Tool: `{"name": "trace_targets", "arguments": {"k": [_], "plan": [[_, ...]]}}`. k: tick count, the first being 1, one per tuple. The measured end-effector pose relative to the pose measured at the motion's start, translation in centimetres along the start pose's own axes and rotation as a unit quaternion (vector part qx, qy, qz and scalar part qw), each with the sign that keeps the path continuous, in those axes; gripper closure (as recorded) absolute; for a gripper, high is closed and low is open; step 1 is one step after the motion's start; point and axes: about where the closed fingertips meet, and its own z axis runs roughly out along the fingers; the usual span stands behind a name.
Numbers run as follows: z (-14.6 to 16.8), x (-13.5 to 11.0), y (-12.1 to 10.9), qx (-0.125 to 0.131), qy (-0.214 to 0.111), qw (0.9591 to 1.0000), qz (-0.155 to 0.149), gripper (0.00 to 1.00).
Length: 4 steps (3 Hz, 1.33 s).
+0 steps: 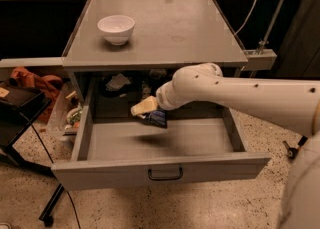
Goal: Pick blue chip bag from top drawer and place on counter
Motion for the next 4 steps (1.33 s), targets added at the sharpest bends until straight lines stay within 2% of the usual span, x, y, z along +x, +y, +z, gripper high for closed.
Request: {"name": "trace_targets", "arguments": {"k": [2,3,4], "plan": [[5.5,-1.3,-1.2,0.030,-0.039,0.9986,0.019,0.00],[7.7,-2.8,-2.1,0.044,-0.057,0.9970,0.026,0.00],[10.2,-3.5,-2.4,0.042,-0.059,0.9968,0.036,0.04]]}}
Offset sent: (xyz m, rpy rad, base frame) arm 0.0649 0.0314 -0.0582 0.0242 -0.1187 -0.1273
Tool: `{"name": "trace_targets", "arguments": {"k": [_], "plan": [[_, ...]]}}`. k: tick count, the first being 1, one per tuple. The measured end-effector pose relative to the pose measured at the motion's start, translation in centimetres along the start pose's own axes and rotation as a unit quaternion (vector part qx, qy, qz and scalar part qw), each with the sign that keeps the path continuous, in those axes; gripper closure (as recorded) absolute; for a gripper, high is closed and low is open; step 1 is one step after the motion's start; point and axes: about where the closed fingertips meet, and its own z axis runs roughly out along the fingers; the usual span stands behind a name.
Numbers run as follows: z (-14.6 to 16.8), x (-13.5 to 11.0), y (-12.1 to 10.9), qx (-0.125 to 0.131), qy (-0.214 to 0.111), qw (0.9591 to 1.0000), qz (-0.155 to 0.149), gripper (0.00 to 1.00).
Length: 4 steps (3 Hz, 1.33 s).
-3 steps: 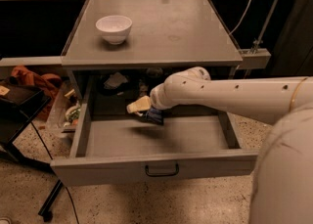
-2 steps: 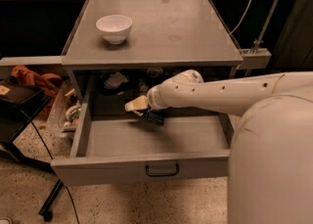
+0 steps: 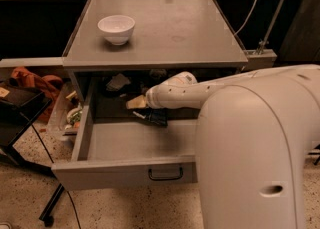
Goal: Pick blue chip bag from top drawer and place on counter
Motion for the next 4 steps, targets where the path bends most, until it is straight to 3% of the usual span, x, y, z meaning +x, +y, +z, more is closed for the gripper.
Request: {"name": "trace_targets", "arguments": {"k": [1,4], "plan": [[0.9,0.1,0.2,-0.006,0.002,1.0000,0.007,0.22],[-0.2,-0.4,0.1,-0.007,0.003,0.9999,0.012,0.92]]}}
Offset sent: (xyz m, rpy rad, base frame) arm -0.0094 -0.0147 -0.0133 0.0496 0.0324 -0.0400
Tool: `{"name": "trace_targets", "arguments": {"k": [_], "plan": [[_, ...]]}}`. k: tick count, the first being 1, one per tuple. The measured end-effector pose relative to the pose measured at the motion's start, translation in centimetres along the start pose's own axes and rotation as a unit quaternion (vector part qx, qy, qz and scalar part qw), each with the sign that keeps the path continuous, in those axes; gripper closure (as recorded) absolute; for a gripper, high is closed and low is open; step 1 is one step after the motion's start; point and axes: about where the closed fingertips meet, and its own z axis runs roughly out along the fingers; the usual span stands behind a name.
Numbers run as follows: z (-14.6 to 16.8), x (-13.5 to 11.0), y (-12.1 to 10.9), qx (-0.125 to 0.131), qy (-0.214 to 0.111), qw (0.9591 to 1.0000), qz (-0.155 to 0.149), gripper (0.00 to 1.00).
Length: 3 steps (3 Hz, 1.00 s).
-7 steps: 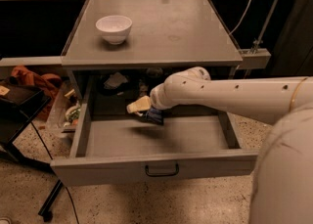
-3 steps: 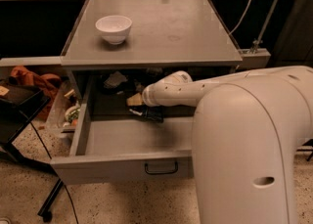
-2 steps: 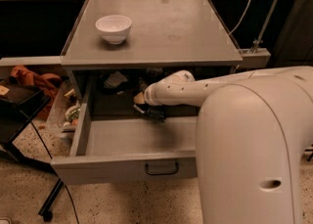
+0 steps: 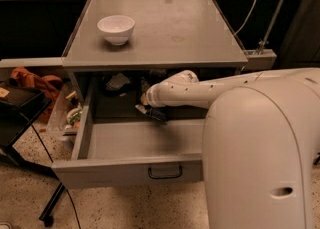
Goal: Pick blue chip bag from top drawer and place on counter
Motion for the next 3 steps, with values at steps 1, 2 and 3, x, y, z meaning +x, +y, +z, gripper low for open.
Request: {"name": "trace_targets", "arguments": {"k": [1,2,3], "plan": [[-4.6,0.9,0.3,-0.007,-0.009,0.9997,-0.024,1.00],[-9.4,2.5,0.7,-0.031,-0.006,0.9987,-0.040,1.00],[-13.1,2.9,1.1,-0.066,0.000,0.9968,-0.044,1.00]]}}
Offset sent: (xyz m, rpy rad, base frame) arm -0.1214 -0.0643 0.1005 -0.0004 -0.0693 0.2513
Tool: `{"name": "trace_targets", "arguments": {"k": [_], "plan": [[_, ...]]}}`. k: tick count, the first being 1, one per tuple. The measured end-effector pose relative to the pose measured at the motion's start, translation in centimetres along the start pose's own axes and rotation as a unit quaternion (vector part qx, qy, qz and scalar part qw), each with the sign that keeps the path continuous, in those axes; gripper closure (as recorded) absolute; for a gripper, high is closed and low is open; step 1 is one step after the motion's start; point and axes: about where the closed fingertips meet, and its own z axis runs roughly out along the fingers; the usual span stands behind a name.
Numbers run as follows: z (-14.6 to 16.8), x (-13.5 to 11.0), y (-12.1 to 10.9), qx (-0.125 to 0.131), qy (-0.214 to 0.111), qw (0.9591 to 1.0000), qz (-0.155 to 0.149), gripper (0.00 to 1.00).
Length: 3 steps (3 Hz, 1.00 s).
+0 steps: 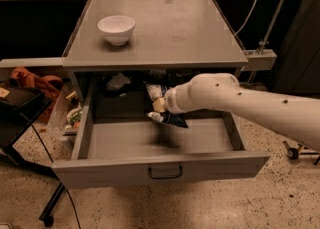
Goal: Pick blue chip bag from top drawer and place on counter
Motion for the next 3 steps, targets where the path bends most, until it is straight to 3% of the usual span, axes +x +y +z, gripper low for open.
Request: {"name": "trace_targets", "arguments": {"k": [1,2,3], "plan": [[-4.1,-0.8,-0.4,-0.030,-0.003,0.9993,-0.022,1.00],[-8.1,-3.2,-1.2,-0.058,-0.006,0.9957,-0.072,1.00],[-12.2,-7.0,-2.1,-0.072,-0.009,0.9848,-0.158,1.00]]}}
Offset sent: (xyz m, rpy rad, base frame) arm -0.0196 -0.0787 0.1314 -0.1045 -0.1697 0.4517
